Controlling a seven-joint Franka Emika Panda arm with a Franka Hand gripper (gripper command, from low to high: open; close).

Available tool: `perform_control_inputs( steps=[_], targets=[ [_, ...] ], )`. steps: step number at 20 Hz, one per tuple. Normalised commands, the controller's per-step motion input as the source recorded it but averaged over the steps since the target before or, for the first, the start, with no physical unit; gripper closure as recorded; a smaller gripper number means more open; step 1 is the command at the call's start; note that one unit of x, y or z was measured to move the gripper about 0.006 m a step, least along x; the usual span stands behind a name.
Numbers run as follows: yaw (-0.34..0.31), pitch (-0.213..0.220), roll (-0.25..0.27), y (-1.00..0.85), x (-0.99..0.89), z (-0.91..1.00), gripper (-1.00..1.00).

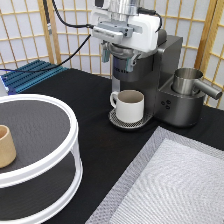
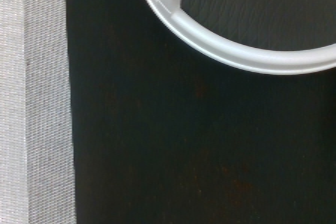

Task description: Make coffee

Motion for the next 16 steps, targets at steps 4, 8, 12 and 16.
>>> perform_control_inputs(
  steps=[4,8,12,16],
  targets=[
    [0.043,-0.048,0.001,-0.19,-0.02,0.91,-1.0],
    [0.002,-0.058,0.0,-0.18,-0.03,1.0,-1.0],
    [0.007,-0.065,0.007,-0.16,0.0,1.0,-1.0],
    [0.127,-0.088,-0.002,0.04,-0.11,0.76,-1.0]
  ],
)
